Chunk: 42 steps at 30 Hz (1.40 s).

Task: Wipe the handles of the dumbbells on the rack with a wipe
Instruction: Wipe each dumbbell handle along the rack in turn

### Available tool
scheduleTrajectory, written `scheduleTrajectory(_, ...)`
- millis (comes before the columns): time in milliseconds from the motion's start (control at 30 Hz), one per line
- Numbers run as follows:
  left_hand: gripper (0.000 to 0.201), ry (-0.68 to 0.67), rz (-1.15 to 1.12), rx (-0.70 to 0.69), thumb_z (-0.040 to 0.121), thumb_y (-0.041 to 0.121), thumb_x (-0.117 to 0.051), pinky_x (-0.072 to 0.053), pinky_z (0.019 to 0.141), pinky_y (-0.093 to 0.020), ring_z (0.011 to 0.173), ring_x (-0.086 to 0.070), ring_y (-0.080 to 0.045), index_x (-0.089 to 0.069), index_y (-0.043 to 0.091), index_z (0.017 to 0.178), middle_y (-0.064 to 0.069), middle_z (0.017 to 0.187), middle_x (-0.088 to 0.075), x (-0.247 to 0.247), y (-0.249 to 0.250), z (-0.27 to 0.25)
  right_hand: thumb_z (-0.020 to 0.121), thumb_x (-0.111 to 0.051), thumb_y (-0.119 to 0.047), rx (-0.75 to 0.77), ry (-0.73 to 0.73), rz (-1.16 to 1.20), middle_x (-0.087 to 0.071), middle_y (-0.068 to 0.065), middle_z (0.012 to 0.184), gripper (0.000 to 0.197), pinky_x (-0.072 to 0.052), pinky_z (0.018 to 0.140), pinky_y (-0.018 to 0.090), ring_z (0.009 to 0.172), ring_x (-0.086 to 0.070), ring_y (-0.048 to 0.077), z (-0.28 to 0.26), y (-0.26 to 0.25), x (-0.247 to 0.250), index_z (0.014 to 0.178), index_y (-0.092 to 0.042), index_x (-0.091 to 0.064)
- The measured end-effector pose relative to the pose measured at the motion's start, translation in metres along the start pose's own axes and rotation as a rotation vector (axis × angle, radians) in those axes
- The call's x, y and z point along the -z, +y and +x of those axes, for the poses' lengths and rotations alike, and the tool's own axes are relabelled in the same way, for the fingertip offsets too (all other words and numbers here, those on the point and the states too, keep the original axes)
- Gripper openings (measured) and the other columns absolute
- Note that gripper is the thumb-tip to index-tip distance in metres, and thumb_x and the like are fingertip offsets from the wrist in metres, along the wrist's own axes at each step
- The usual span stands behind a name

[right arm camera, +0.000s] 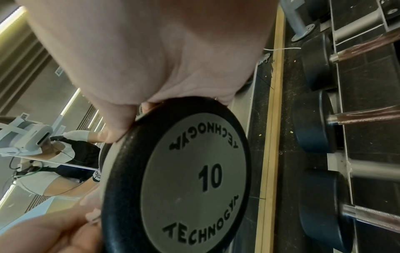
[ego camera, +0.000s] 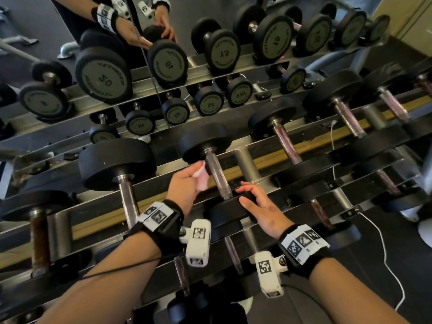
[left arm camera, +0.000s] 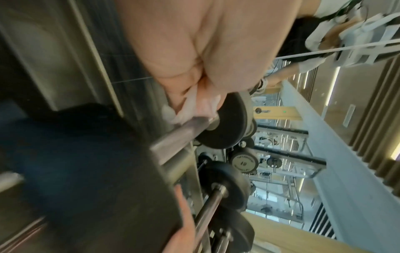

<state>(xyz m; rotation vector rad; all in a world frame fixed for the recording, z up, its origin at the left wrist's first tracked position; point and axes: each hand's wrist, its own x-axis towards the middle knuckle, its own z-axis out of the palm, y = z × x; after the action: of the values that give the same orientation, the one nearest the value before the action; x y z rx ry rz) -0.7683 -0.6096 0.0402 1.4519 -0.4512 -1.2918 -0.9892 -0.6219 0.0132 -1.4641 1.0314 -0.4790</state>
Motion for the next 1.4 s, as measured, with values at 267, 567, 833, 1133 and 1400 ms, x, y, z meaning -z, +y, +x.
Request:
scheduleTrajectory(267, 0.024, -0.019, 0.272, -0.096, 0.1, 0.014, -0.055, -0.044, 0.074, -0.016, 0.071, -0.055, -0.006, -0.07, 0.003, 0.115, -0.004, 0.085, -0.061, -0.019, -0.018, 0.023, 0.098, -0.056, -0.025, 0.007, 0.026, -0.019, -0.042, -0.008, 0.14, 0.019, -0.034, 0.108, 0.021, 0.129, -0.042, 0.007, 0.001, -0.004, -0.002, 0.117, -0.028, -0.057)
scheduleTrajectory(567, 0.031, -0.275, 0.44, 0.044, 0.098, 0.007, -0.056, -0.047, 0.106, -0.044, 0.115, -0.063, -0.03, -0.065, 0.01, 0.127, -0.017, 0.118, -0.068, 0.003, -0.011, 0.0, 0.097, -0.058, -0.018, -0.023, 0.052, 0.025, -0.045, -0.005, 0.141, 0.016, -0.033, 0.107, 0.021, 0.13, -0.043, 0.009, 0.003, -0.006, -0.003, 0.108, -0.029, -0.063)
scheduleTrajectory(833, 0.059, -0.279, -0.013, 0.233, 0.088, -0.023, -0.025, -0.052, 0.092, -0.049, 0.116, -0.057, -0.04, -0.054, 0.0, 0.133, -0.026, 0.133, -0.054, 0.004, 0.028, -0.033, 0.098, -0.057, -0.026, -0.087, 0.161, -0.09, -0.045, -0.002, 0.145, 0.029, -0.035, 0.113, 0.034, 0.133, -0.045, 0.02, -0.007, -0.017, -0.014, 0.127, -0.027, -0.056)
scheduleTrajectory(1133, 0.046, -0.468, -0.156, 0.214, 0.09, -0.013, -0.031, -0.061, 0.071, -0.044, 0.087, -0.073, -0.034, -0.063, 0.009, 0.116, -0.017, 0.104, -0.072, -0.003, 0.06, -0.06, 0.102, -0.05, -0.024, -0.065, 0.287, -0.204, -0.066, 0.006, 0.12, 0.026, -0.043, 0.093, 0.017, 0.112, -0.059, 0.017, -0.027, -0.071, 0.003, 0.123, -0.015, -0.064)
scheduleTrajectory(1400, 0.024, -0.463, 0.064, -0.048, 0.091, 0.004, -0.062, -0.054, 0.092, -0.05, 0.1, -0.068, -0.035, -0.065, 0.005, 0.115, -0.023, 0.114, -0.068, -0.048, 0.04, -0.067, 0.094, -0.054, -0.045, 0.024, 0.288, -0.032, -0.072, 0.002, 0.105, 0.021, -0.049, 0.094, 0.035, 0.105, -0.065, 0.02, -0.034, -0.096, 0.033, 0.097, -0.034, -0.072)
